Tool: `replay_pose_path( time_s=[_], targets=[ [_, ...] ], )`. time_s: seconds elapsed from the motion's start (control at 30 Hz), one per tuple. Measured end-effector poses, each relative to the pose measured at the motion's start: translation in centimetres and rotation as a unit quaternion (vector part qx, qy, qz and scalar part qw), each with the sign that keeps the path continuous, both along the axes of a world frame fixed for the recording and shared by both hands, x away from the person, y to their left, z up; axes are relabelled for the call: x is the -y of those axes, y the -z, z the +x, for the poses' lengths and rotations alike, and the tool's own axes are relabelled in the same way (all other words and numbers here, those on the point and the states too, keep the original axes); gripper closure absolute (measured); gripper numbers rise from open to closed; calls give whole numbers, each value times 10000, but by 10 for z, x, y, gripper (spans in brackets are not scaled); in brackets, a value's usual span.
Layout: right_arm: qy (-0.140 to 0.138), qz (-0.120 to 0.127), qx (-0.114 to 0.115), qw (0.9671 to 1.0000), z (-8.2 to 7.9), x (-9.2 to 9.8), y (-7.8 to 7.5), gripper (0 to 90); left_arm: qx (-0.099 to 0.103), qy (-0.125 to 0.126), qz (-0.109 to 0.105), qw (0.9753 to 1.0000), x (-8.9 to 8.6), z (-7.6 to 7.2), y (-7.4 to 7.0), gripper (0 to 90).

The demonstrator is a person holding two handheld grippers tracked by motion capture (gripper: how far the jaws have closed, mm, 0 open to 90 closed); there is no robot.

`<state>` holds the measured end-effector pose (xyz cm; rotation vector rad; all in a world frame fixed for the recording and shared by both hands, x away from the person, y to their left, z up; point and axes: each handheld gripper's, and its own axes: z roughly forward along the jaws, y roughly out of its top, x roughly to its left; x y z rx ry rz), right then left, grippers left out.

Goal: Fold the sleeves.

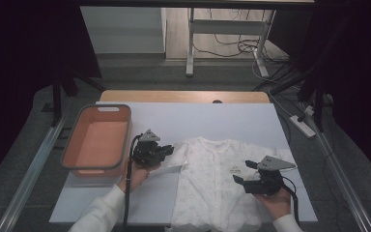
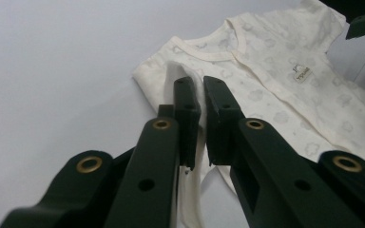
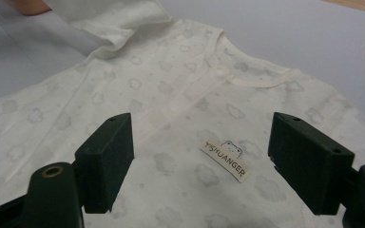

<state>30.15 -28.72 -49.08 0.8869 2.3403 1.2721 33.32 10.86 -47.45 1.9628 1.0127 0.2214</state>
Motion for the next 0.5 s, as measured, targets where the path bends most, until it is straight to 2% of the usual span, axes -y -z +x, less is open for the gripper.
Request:
replay_pose_path(
  time_s=[0.17, 0.33, 0.5],
  targets=[
    [31, 17, 3, 10000, 0, 2, 0, 237, -6, 42, -171, 9998, 4, 1, -4, 833],
    [35, 9, 32, 10000, 1, 2, -1, 238, 117, 156, -205, 9996, 15, 2, -14, 833],
    [54, 107, 39, 9999, 2, 3, -2, 238, 93, 215, -270, 9994, 20, 1, -15, 833]
  ],
)
